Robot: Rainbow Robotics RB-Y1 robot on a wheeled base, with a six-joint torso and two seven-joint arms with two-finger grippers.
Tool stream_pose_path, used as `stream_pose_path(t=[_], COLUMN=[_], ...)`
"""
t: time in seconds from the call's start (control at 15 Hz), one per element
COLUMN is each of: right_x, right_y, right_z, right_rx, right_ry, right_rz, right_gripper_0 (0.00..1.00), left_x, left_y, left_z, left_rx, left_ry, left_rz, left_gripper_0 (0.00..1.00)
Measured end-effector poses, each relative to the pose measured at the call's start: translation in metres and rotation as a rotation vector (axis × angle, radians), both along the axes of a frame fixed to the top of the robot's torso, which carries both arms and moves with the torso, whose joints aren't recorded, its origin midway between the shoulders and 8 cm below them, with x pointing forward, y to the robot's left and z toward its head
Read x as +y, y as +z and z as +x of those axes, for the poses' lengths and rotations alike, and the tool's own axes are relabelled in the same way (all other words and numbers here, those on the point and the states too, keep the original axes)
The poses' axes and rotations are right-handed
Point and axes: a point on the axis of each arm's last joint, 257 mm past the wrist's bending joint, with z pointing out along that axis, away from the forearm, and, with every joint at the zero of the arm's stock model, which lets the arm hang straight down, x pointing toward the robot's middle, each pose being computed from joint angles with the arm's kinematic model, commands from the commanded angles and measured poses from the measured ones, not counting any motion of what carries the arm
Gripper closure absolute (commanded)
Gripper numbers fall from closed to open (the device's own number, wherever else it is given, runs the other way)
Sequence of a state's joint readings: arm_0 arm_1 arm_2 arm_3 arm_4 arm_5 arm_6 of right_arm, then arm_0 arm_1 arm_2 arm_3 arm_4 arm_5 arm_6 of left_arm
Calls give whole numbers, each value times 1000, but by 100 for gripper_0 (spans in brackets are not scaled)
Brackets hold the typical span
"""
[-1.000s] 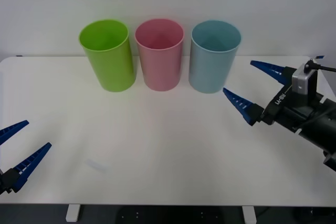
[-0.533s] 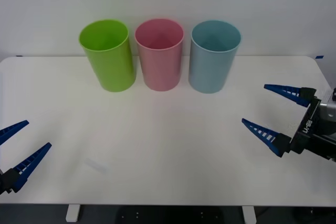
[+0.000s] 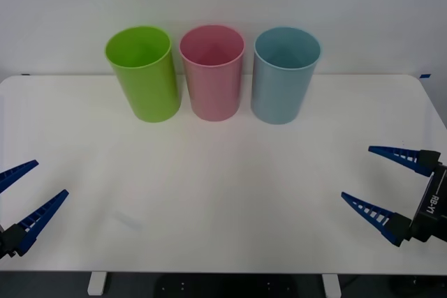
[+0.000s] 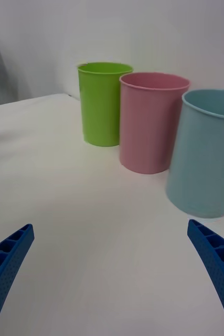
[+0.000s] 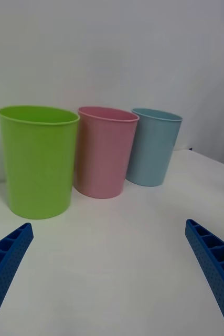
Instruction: Grasp the object on the table and drop it into the matching bin: aluminum can to the light blue bin, PET bottle to the pink bin.
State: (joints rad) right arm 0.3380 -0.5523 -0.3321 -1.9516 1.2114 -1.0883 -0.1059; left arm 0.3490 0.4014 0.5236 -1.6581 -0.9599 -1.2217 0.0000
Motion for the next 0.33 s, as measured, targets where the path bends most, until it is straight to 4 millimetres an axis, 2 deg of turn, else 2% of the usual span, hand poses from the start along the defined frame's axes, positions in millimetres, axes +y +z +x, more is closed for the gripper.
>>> stream_pose_path(t=[0.33], right_x=[-1], right_y=[-9], right_z=[-4], right_rx=[21], right_ry=[4], right_rz=[-21], right_gripper_0=[0], left_x=[0], left_y=[0], left_z=[0], left_rx=[0], left_ry=[0], left_rz=[0], left_gripper_0=[0])
